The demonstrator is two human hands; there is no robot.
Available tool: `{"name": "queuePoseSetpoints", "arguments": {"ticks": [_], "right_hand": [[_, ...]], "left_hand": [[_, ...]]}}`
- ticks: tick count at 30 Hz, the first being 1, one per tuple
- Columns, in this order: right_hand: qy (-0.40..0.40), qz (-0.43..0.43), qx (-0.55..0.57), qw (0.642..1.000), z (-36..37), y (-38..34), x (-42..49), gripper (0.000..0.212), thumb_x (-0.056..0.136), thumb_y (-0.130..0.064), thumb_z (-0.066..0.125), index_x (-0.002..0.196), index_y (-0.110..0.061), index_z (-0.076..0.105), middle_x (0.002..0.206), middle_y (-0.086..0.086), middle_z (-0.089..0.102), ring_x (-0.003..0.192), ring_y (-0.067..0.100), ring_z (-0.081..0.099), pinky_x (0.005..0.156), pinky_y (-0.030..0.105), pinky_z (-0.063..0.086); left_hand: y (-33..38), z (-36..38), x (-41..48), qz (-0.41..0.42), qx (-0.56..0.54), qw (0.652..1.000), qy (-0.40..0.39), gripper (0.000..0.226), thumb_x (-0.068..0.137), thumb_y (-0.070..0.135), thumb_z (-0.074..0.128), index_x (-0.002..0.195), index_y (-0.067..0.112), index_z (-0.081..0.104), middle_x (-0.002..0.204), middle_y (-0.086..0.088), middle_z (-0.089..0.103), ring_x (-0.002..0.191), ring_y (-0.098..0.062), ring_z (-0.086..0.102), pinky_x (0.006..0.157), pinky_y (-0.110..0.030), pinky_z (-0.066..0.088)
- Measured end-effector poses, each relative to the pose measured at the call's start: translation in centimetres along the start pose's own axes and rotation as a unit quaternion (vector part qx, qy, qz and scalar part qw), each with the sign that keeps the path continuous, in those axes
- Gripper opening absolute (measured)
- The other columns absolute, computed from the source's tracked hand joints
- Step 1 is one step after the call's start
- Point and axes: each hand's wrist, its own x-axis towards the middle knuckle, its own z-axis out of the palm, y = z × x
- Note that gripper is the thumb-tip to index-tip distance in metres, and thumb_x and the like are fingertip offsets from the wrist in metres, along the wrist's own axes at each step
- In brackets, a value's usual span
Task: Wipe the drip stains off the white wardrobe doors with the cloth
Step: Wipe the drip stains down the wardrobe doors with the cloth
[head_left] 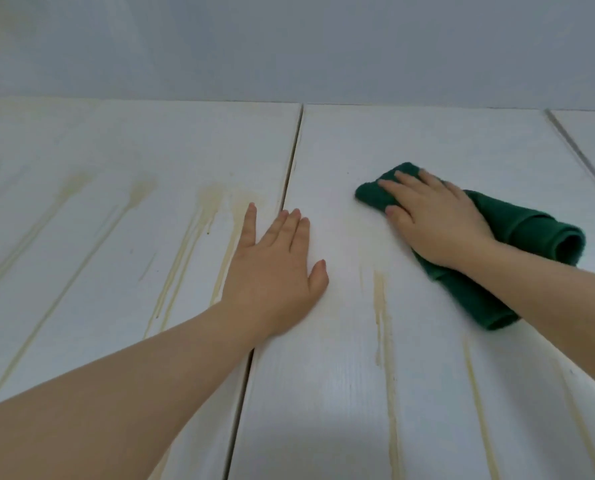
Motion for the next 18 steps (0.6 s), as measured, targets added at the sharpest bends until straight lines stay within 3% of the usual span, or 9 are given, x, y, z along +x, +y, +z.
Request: {"name": "queuePoseSetpoints", "arguments": {"ticks": [2,4,8,10,15,18], "right_hand": [[0.024,0.110,0.012,0.994,0.3,0.2,1.3,0.049,0.101,-0.033,0.022,0.149,-0.028,0.018,0.157,-0.002,0.013,0.144,0.023,0.007,0.116,0.042,0.007],[0.034,0.133,0.004,0.991,0.7,-1.9,1.0,0.050,0.100,-0.033,0.022,0.149,-0.026,0.017,0.157,0.000,0.013,0.144,0.025,0.007,0.115,0.044,0.008],[0.010,-0.059,-0.012,0.998,0.8,-4.9,-1.6,0.049,0.100,-0.040,0.019,0.149,-0.035,0.013,0.157,-0.010,0.008,0.145,0.017,0.003,0.116,0.037,0.004],[-0.016,-0.079,-0.005,0.997,0.2,-3.6,-0.4,0.048,0.101,-0.040,0.018,0.148,-0.037,0.013,0.157,-0.013,0.007,0.145,0.014,0.001,0.116,0.034,0.002],[0.028,0.126,0.010,0.992,0.6,-2.4,4.4,0.047,0.101,-0.033,0.019,0.149,-0.029,0.019,0.157,-0.001,0.013,0.144,0.026,0.006,0.114,0.047,0.009],[0.032,0.109,0.010,0.993,0.8,-5.3,4.4,0.048,0.101,-0.034,0.021,0.149,-0.030,0.017,0.158,0.001,0.012,0.144,0.029,0.005,0.114,0.050,0.007]], "left_hand": [[-0.1,0.2,0.0,0.003,-0.002,1.000,0.013,0.062,0.097,0.042,0.005,0.150,0.011,-0.006,0.158,-0.003,-0.006,0.145,-0.012,-0.009,0.113,-0.047,-0.018],[-0.4,0.4,0.0,0.002,-0.005,1.000,0.023,0.067,0.090,0.041,-0.003,0.150,0.011,-0.004,0.158,-0.002,-0.004,0.145,-0.011,-0.007,0.113,-0.048,-0.018],[-0.5,0.7,0.2,-0.004,-0.012,0.999,0.037,0.082,0.074,0.040,-0.018,0.150,0.012,-0.004,0.158,-0.001,-0.003,0.145,-0.010,-0.006,0.111,-0.047,-0.020],[-0.3,0.6,0.3,-0.002,-0.013,0.999,0.038,0.083,0.073,0.039,-0.020,0.150,0.012,-0.004,0.158,0.000,-0.004,0.145,-0.010,-0.006,0.111,-0.047,-0.020],[-0.3,0.7,0.1,0.002,-0.019,0.999,0.041,0.090,0.066,0.037,-0.022,0.150,0.012,-0.002,0.158,0.000,-0.003,0.145,-0.011,-0.006,0.110,-0.048,-0.021],[-0.3,0.9,0.2,0.001,-0.025,0.999,0.045,0.091,0.064,0.037,-0.020,0.150,0.012,-0.002,0.158,0.000,-0.002,0.145,-0.010,-0.006,0.109,-0.047,-0.022]]}}
